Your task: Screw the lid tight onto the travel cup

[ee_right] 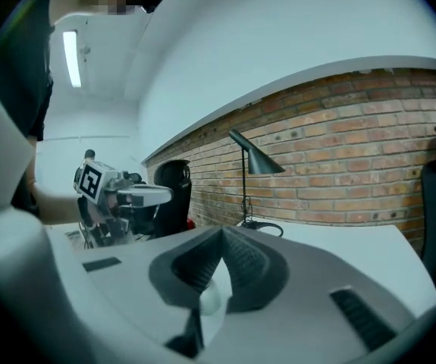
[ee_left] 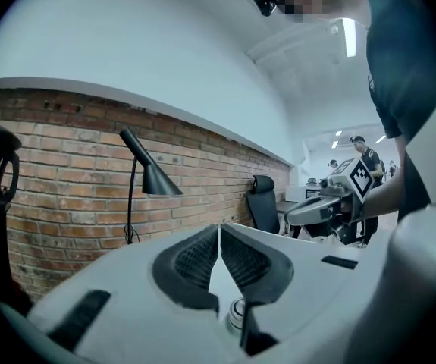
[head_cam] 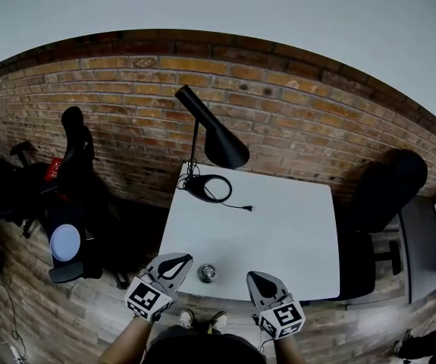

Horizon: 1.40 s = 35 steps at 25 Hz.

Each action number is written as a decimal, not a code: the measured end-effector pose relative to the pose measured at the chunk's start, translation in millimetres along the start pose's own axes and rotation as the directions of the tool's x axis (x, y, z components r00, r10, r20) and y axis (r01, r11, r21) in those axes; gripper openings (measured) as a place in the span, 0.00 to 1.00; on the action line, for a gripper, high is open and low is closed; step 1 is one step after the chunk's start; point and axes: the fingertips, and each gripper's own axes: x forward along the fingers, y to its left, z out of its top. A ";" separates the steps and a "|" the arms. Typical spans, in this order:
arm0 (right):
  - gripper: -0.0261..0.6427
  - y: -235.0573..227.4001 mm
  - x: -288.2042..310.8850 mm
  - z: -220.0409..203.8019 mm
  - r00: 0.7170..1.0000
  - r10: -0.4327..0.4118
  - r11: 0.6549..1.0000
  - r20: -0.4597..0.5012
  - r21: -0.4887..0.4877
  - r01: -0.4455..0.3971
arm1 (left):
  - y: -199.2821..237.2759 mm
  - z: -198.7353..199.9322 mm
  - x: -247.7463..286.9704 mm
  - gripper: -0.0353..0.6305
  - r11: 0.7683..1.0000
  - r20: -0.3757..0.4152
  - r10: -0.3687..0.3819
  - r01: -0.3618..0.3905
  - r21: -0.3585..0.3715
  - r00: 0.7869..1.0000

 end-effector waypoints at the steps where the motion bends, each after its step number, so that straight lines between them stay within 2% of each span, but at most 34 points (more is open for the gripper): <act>1: 0.06 -5.3 -1.1 3.2 1.000 -0.012 1.000 0.003 -0.009 0.012 | 0.9 7.3 -1.4 0.10 1.000 0.012 0.005 -0.005 0.011 1.000; 3: 0.06 -15.6 -2.5 8.8 0.999 -0.033 0.999 0.022 -0.026 0.034 | 4.9 23.7 -5.2 0.10 0.999 0.041 0.026 -0.027 0.022 0.999; 6: 0.06 -24.9 -2.3 28.3 0.997 -0.052 0.998 0.064 -0.037 0.054 | 8.8 58.1 -11.3 0.10 0.998 0.103 0.065 -0.065 -0.005 0.993; 10: 0.06 -27.7 -3.2 49.1 0.993 -0.059 0.997 0.105 -0.042 0.064 | 18.4 89.4 -30.5 0.10 0.989 0.175 0.114 -0.128 0.072 0.978; 13: 0.06 -27.4 -9.7 63.3 0.989 -0.060 0.996 0.133 -0.052 0.068 | 18.1 115.6 -47.9 0.10 0.986 0.208 0.153 -0.162 0.027 0.966; 15: 0.06 -28.3 -15.9 73.1 0.986 -0.060 0.996 0.158 -0.049 0.069 | 19.8 120.2 -61.2 0.10 0.980 0.209 0.192 -0.197 0.002 0.959; 18: 0.06 -34.3 -25.8 86.8 0.978 -0.081 0.995 0.191 -0.046 0.091 | 25.4 117.9 -80.6 0.10 0.966 0.216 0.252 -0.259 0.006 0.943; 23: 0.06 -51.6 -50.5 92.8 0.960 -0.173 0.983 0.220 -0.028 0.183 | 30.1 98.9 -100.8 0.10 0.947 0.180 0.320 -0.320 -0.032 0.930; 28: 0.06 -63.4 -64.4 78.6 0.956 -0.234 0.968 0.178 -0.045 0.245 | 29.2 98.4 -90.4 0.10 0.954 0.166 0.298 -0.299 -0.018 0.940; 31: 0.06 -61.3 -65.3 71.3 0.958 -0.246 0.968 0.150 -0.019 0.251 | 28.2 101.1 -86.3 0.10 0.957 0.170 0.290 -0.291 -0.020 0.942; 35: 0.06 -61.7 -62.3 75.6 0.957 -0.247 0.966 0.153 -0.033 0.255 | 29.6 105.5 -83.3 0.10 0.956 0.169 0.290 -0.292 -0.016 0.942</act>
